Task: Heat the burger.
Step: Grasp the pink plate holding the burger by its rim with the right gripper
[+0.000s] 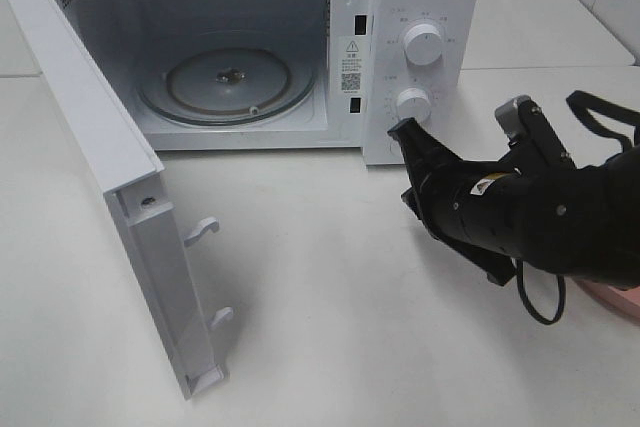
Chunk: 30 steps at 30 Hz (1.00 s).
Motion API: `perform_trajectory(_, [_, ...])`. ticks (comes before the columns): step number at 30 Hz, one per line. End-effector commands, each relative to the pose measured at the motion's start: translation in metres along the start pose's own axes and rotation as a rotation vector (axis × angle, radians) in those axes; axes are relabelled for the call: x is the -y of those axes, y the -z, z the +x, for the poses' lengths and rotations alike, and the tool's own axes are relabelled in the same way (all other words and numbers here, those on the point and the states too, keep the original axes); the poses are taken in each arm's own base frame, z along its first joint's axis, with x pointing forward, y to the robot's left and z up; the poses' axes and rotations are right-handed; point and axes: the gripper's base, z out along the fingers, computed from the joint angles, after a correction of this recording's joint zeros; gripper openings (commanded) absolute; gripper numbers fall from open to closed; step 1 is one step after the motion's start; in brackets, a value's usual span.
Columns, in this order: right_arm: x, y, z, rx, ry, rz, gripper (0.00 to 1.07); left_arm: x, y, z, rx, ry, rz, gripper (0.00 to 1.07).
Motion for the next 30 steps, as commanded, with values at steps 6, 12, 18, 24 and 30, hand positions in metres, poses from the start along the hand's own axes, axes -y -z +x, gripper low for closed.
perform_trajectory(6, [0.003,0.015,-0.014,-0.182,0.322,0.069,0.03,0.001,0.002,0.001,0.024,0.004,0.001,1.00])
perform_trajectory(12, [0.009,0.025,-0.025,-0.295,0.470,0.114,0.03,0.001,0.002,0.001,0.024,0.004,0.001,1.00])
perform_trajectory(18, [0.009,0.033,-0.036,-0.469,0.664,0.188,0.05,0.001,0.002,0.001,0.024,0.004,0.001,1.00])
perform_trajectory(24, [0.001,0.039,-0.046,-0.580,0.958,0.273,0.07,0.001,0.002,0.001,0.024,0.004,0.001,1.00])
perform_trajectory(30, [-0.007,0.046,-0.063,-0.640,1.168,0.420,0.09,0.001,0.002,0.001,0.024,0.004,0.001,1.00])
